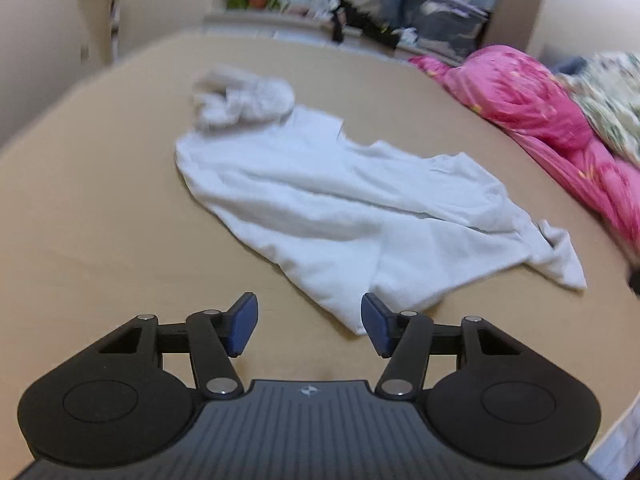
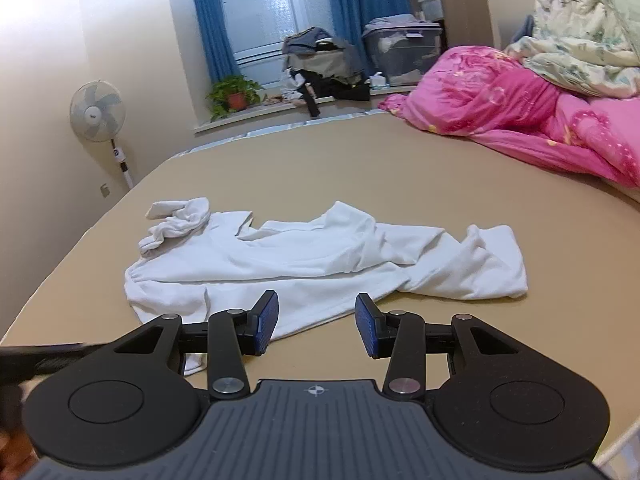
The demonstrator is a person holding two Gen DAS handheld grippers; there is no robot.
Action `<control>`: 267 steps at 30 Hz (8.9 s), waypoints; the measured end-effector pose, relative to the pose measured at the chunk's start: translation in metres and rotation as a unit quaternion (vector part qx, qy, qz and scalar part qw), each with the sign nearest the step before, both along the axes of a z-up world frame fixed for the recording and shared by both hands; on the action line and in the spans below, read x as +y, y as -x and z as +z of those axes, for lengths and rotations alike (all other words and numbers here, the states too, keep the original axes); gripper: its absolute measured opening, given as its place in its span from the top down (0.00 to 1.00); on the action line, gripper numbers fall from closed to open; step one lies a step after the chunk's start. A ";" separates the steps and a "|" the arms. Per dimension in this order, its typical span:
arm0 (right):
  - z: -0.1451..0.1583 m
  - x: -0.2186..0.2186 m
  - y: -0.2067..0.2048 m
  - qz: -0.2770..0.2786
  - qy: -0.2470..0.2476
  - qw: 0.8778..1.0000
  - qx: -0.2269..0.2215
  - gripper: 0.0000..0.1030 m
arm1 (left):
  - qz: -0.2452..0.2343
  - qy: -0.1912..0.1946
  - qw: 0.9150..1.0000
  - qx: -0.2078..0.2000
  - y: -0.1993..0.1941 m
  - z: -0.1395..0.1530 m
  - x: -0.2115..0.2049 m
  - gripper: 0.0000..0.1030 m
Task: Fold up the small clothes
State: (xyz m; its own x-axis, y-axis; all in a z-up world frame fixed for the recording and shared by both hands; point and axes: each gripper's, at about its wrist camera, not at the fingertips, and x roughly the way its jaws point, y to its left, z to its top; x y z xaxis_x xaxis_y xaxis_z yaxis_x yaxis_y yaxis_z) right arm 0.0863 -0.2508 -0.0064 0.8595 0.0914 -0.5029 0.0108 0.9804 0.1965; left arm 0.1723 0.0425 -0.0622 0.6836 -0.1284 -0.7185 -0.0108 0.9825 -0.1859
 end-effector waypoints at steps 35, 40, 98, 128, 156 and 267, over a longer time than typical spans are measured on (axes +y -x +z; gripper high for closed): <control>-0.027 -0.031 -0.048 -0.054 -0.053 0.994 0.085 0.60 | -0.021 -0.021 0.999 -0.030 0.097 0.043 0.086 0.48; -0.038 -0.028 -0.066 -0.041 -0.045 0.995 0.084 0.60 | -0.025 -0.006 1.000 -0.012 0.052 0.028 0.055 0.39; -0.063 -0.061 0.016 0.013 -0.031 0.973 0.229 0.52 | 0.020 0.122 0.983 0.138 0.067 -0.016 0.098 0.49; -0.046 -0.083 0.077 0.065 -0.072 0.973 0.209 0.98 | -0.038 0.052 0.995 0.080 0.200 0.017 0.187 0.97; -0.089 -0.054 0.085 0.110 0.041 0.947 0.297 0.97 | -0.079 -0.041 0.976 0.200 0.222 -0.035 0.174 0.96; -0.037 -0.191 -0.153 -0.209 -0.111 0.963 -0.131 0.96 | 0.104 -0.082 0.991 0.003 0.048 0.027 0.130 0.38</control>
